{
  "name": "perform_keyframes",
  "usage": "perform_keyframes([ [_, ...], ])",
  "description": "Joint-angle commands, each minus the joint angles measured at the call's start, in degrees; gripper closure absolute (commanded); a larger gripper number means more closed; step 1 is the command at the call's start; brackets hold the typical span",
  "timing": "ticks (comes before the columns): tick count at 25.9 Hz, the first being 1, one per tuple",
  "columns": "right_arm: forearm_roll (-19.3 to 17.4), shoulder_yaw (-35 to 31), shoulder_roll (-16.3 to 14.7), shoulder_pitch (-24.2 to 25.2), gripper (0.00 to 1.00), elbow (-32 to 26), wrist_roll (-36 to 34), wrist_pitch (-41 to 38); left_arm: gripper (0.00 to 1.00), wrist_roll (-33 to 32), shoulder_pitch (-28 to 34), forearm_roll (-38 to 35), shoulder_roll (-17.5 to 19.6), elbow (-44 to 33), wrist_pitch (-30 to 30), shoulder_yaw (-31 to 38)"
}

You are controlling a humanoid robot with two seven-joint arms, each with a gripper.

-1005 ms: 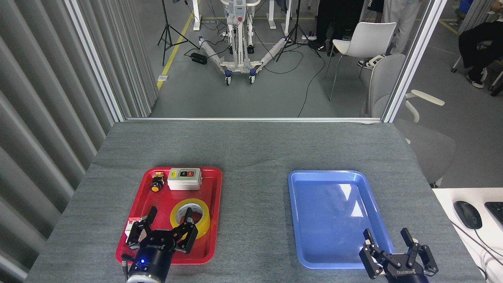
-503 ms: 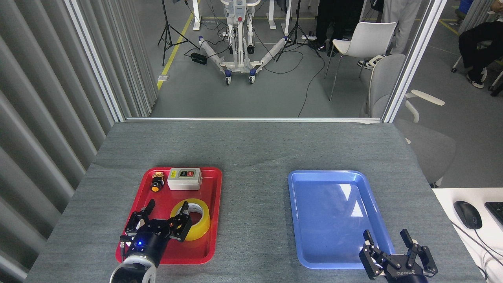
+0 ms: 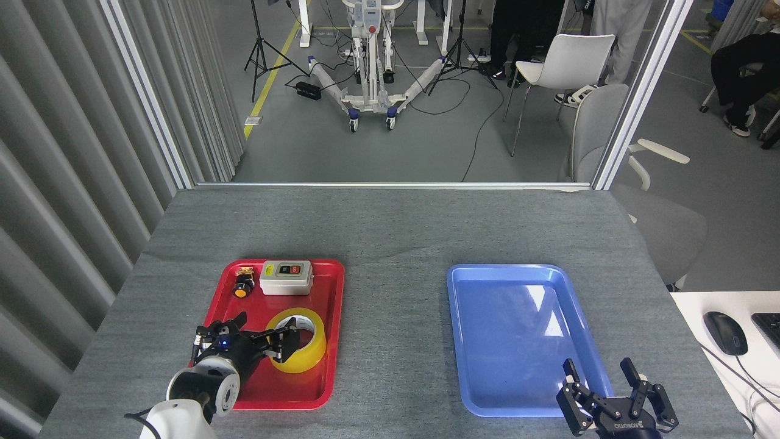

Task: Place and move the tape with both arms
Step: 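Move the left gripper over the yellow tape roll in the red tray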

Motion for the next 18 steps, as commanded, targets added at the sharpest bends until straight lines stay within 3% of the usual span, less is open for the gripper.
perform_keyframes([
  [1,0.08,0.00,0.00,0.08,0.00,0.14,-0.21,-0.01,0.00,-4.82,-2.71,0.19,0.03,0.97,0.03,-1.27],
  [11,1.92,0.00,1.76,-0.10,0.00,0.05,-0.21,-0.01,0.00,-7.89,-9.30,0.54,1.26,9.84,0.03,-1.36],
  [18,2.10,-0.26,1.93,-0.10,0.00,-0.83,-0.04,0.08,0.00,-20.55,-14.48,0.54,1.87,14.06,0.21,-1.27],
])
